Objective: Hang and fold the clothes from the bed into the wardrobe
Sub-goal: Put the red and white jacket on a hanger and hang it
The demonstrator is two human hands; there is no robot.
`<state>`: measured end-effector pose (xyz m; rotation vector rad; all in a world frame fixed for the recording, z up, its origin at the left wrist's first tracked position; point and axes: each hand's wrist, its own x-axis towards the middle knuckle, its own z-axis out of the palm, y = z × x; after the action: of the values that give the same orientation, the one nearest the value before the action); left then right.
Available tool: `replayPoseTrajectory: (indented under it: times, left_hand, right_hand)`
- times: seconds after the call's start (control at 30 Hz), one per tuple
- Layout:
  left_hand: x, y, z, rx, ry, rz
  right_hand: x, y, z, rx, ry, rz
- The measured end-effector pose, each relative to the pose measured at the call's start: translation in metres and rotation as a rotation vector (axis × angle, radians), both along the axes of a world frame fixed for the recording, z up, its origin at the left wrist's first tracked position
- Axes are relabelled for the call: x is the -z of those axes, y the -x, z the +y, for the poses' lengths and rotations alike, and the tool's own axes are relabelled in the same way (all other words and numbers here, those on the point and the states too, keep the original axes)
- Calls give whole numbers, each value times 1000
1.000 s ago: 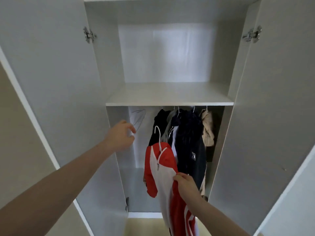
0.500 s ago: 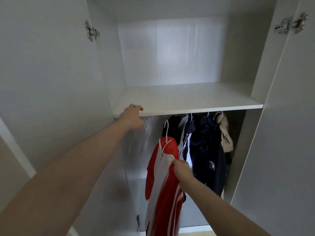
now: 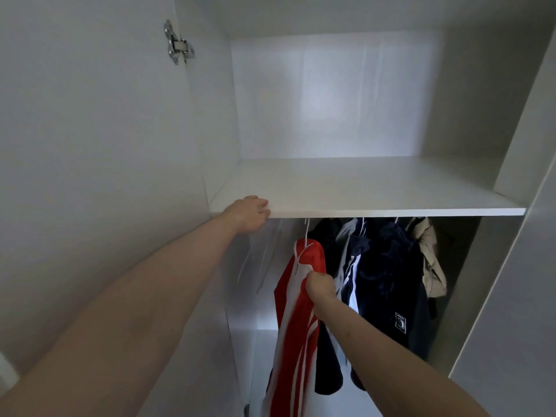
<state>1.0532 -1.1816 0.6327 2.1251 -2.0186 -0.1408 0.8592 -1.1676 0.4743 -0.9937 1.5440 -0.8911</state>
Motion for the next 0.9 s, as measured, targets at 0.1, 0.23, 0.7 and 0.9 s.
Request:
replayPoseTrajectory:
  times: [0.1, 0.23, 0.7, 0.9]
  left_hand:
    - [3, -6, -9, -11, -24, 39]
    - [3, -13, -20, -25, -50, 102]
    - [9, -17, -34, -22, -55, 49]
    - [13, -20, -38, -26, -56, 76]
  right_hand:
    - [-1, -1, -22, -31, 53, 21]
    - [0, -4, -50, 14, 79, -34]
    - [-11, -23, -142, -1, 117, -56]
    - [-12, -25, -166, 5, 96, -1]
